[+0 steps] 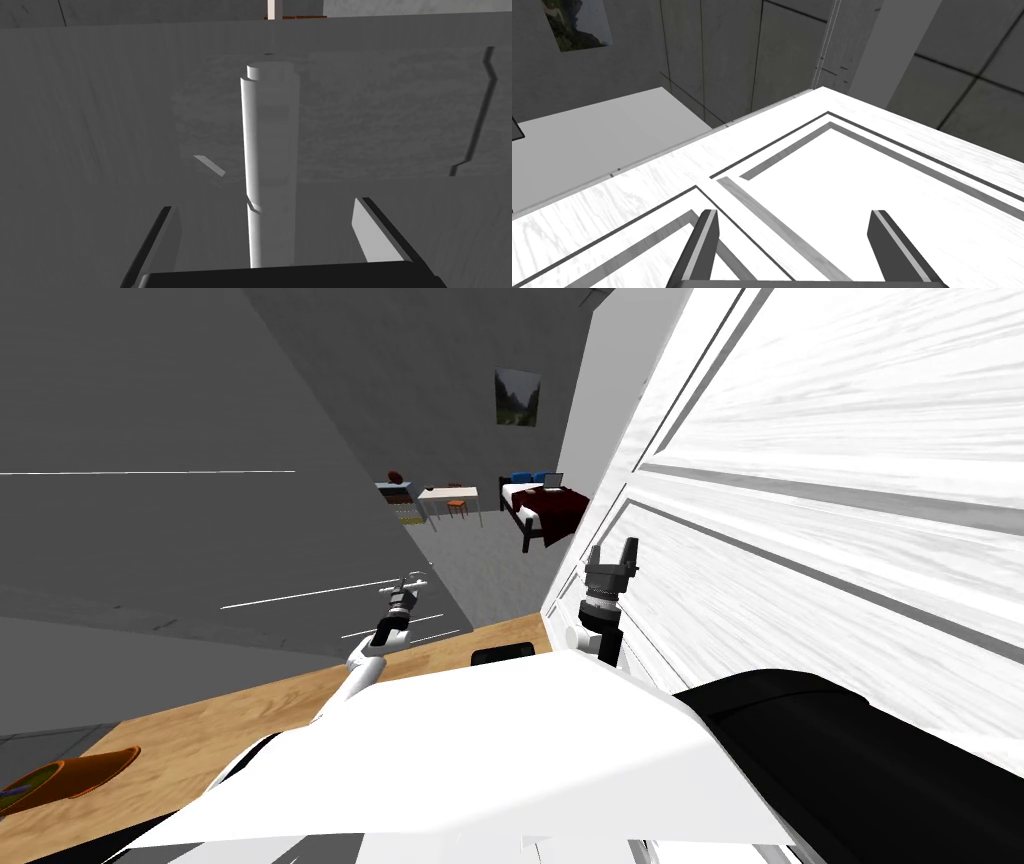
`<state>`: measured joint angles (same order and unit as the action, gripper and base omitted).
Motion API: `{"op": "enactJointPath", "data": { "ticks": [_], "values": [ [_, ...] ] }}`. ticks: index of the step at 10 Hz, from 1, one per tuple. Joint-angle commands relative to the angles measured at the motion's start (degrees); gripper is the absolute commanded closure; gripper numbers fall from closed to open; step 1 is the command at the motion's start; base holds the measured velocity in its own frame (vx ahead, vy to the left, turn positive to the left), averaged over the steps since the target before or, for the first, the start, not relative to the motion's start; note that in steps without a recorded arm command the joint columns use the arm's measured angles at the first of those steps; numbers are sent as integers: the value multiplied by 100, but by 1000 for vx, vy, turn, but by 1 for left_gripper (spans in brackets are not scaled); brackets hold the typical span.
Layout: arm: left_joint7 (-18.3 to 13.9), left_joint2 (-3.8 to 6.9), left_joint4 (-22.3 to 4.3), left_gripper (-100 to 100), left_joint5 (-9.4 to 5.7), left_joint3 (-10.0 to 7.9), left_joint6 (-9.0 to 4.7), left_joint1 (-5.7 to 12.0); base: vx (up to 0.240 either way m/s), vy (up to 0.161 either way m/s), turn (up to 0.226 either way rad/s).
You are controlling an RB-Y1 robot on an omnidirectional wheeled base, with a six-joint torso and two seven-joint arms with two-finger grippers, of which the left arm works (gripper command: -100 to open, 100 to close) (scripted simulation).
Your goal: Pull the door open
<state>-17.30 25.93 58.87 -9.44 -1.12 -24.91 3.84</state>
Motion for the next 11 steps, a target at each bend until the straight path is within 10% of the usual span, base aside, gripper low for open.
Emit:
{"op": "enactJointPath", "data": {
  "ticks": [1,2,7,11],
  "values": [
    [0,0,0,-100,0,0,0,0,76,-1,-30],
    [0,0,0,100,0,0,0,0,-11,0,29],
    [0,0,0,100,0,0,0,0,-14,1,-2],
    [-266,259,111,100,-7,235,-186,-195,-155,76,-128]
  ]
}}
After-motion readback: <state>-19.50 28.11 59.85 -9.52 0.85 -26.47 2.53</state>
